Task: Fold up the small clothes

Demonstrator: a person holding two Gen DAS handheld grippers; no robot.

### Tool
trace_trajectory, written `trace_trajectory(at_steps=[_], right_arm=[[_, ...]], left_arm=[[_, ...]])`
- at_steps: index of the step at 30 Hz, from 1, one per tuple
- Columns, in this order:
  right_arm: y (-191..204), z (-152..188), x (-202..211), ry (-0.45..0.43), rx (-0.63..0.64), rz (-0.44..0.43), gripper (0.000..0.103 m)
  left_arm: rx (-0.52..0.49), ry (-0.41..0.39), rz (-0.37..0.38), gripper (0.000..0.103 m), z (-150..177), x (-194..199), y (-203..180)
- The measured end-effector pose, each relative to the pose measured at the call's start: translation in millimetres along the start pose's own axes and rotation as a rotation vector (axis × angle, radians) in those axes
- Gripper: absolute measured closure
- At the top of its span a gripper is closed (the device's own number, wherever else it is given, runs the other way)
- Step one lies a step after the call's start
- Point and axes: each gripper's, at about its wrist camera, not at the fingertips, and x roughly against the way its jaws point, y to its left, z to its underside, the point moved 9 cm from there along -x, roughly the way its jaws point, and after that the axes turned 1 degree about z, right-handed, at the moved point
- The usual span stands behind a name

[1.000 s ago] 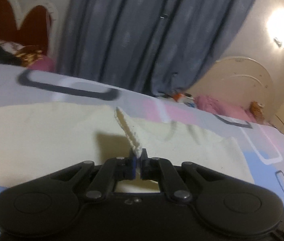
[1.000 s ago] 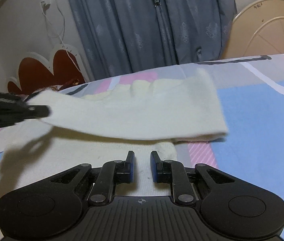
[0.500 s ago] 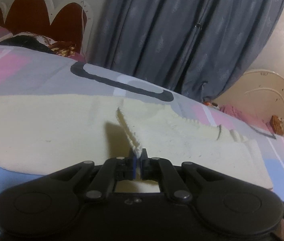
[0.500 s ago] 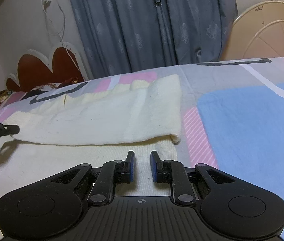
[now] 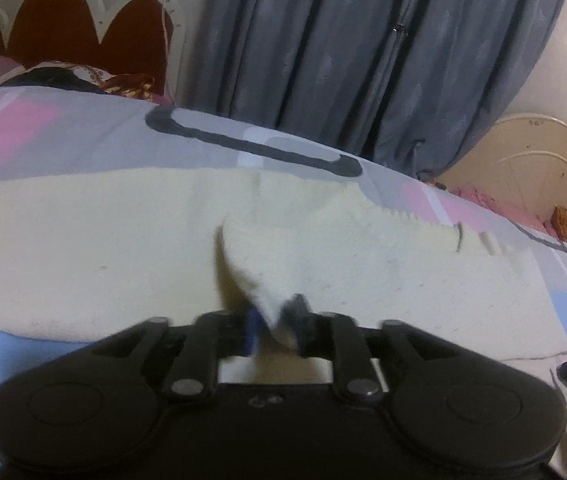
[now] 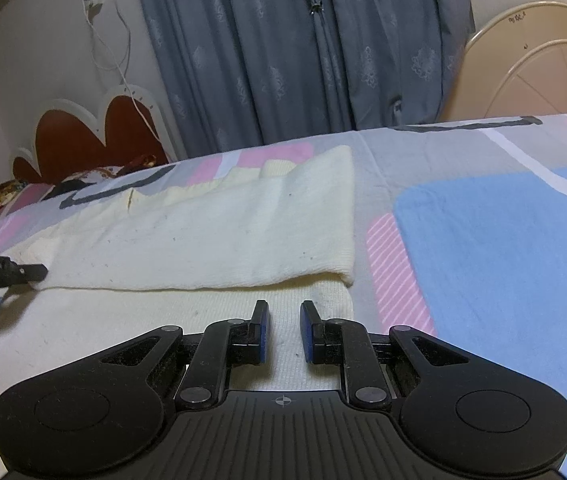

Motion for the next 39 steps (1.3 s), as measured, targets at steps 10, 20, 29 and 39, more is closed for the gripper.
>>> trace_trajectory(at_steps=[10, 20, 29, 39], right_arm=[[1, -36, -27, -0.039, 0.069, 0.027, 0.097], [-25, -62, -47, -0.038, 0.104, 0.068, 0.097], [-44, -87, -138, 0.023, 0.112, 0.136, 0.103], [-46, -93, -90, -0.031, 0.109, 0.128, 0.103]], left_arm=[[-0.125, -0.091, -0.033, 0.058, -15, 2, -26], [-0.124, -0.086, 0.000, 0.057, -11, -16, -35], [-0.199, -0.059, -0.055, 0.053, -18, -46, -45], [-0.234, -0.119, -0.050, 0.052, -6, -7, -61]])
